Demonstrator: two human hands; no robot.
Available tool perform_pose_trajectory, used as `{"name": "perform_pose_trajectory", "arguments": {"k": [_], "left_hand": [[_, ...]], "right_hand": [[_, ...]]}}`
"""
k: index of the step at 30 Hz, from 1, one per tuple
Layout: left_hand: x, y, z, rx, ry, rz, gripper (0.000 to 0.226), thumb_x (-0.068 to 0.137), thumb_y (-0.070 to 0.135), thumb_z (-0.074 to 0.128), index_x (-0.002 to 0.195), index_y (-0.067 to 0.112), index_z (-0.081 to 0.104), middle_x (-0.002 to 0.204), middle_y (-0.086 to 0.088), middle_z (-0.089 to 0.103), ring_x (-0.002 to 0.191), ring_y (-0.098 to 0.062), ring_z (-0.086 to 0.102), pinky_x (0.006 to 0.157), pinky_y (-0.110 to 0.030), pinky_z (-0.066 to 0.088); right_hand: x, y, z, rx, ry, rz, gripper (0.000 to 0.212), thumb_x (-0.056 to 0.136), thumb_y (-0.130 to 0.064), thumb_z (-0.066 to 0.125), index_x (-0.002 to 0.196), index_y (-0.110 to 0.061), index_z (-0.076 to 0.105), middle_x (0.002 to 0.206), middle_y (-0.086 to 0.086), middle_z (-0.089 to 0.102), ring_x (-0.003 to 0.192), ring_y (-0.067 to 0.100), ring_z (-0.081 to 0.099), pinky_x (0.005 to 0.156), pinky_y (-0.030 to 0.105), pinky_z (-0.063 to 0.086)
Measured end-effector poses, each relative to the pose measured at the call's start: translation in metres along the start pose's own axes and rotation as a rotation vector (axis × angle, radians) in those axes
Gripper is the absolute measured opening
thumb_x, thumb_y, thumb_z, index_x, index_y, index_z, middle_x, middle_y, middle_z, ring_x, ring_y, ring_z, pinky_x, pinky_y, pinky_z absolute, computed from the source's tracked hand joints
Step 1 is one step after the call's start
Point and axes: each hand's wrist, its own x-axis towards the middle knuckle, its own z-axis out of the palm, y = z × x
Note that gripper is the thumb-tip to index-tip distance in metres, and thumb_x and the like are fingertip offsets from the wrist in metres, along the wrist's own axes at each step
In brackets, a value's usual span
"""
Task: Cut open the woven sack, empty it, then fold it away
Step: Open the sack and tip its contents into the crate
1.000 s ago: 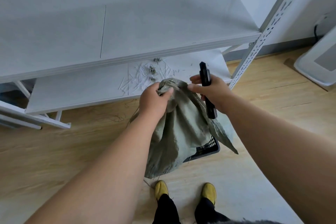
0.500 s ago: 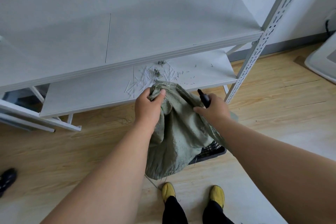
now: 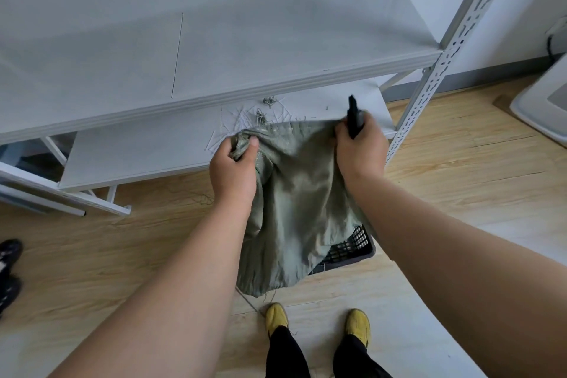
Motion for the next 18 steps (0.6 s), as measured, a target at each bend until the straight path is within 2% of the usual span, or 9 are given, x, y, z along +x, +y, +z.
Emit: {"name": "perform_pose_trajectory", "arguments": {"k": [2,4,5,7,9,11,14,18], "left_hand": [[0.002,0.006,0.003,0.012,-0.038,-0.003,0.016,0.087,0.030,0.067,0.074,0.027,0.058,0.079,0.009,0.065,0.079,-0.017,0.062,0.075,-0.030,0.047],[-0.003,0.008,0.008,0.049,-0.107,-0.013,0.014,0.087,0.031,0.067,0.075,0.030,0.059,0.081,0.011,0.065,0.082,-0.015,0.062,0.077,-0.030,0.048],[-0.005,0.007,0.010,0.063,-0.123,-0.014,0.013,0.087,0.032,0.067,0.077,0.030,0.059,0.081,0.011,0.065,0.083,-0.015,0.062,0.078,-0.031,0.048],[-0.008,0.008,0.014,0.053,-0.123,-0.009,0.011,0.088,0.033,0.067,0.080,0.029,0.060,0.083,0.011,0.066,0.083,-0.014,0.062,0.079,-0.031,0.048],[-0.007,0.008,0.016,0.058,-0.127,-0.006,0.008,0.088,0.033,0.066,0.085,0.027,0.062,0.085,0.011,0.066,0.085,-0.014,0.063,0.079,-0.031,0.048],[-0.005,0.009,0.016,0.095,-0.117,0.004,0.009,0.087,0.034,0.067,0.086,0.026,0.063,0.084,0.012,0.065,0.085,-0.015,0.063,0.078,-0.030,0.047],[-0.002,0.010,0.018,0.052,-0.072,-0.007,0.011,0.087,0.033,0.067,0.078,0.030,0.060,0.081,0.012,0.065,0.083,-0.015,0.063,0.079,-0.032,0.049],[-0.004,0.009,0.020,0.099,-0.084,0.016,0.008,0.087,0.031,0.067,0.085,0.025,0.061,0.080,0.012,0.064,0.080,-0.014,0.061,0.073,-0.027,0.045]], "right_hand": [[0.008,-0.013,-0.005,-0.032,-0.050,-0.098,0.012,0.093,-0.024,0.055,0.101,-0.016,0.058,0.088,0.002,0.066,0.082,0.024,0.058,0.070,0.034,0.046],[0.015,-0.019,-0.011,-0.126,-0.130,-0.118,0.015,0.092,-0.023,0.055,0.103,-0.013,0.059,0.093,0.006,0.068,0.088,0.028,0.060,0.073,0.035,0.047],[0.018,-0.021,-0.012,-0.136,-0.114,-0.117,0.016,0.092,-0.023,0.056,0.103,-0.012,0.060,0.094,0.008,0.068,0.089,0.029,0.060,0.074,0.036,0.047],[0.019,-0.027,-0.014,-0.090,-0.036,-0.154,0.016,0.091,-0.023,0.056,0.099,-0.010,0.059,0.090,0.007,0.068,0.084,0.028,0.058,0.072,0.037,0.047],[0.018,-0.031,-0.012,-0.104,-0.116,-0.192,0.014,0.091,-0.023,0.057,0.098,-0.012,0.060,0.088,0.006,0.067,0.081,0.025,0.057,0.068,0.035,0.046],[0.018,-0.030,-0.011,-0.183,-0.207,-0.171,0.013,0.089,-0.023,0.058,0.099,-0.015,0.062,0.091,0.006,0.068,0.086,0.027,0.060,0.069,0.034,0.046],[0.024,-0.034,-0.014,-0.070,-0.103,-0.175,0.014,0.089,-0.025,0.058,0.096,-0.013,0.061,0.086,0.006,0.069,0.083,0.028,0.062,0.072,0.038,0.051],[0.031,-0.033,-0.017,-0.221,-0.259,-0.154,0.014,0.087,-0.023,0.059,0.097,-0.013,0.063,0.088,0.006,0.068,0.088,0.029,0.062,0.071,0.035,0.050]]}}
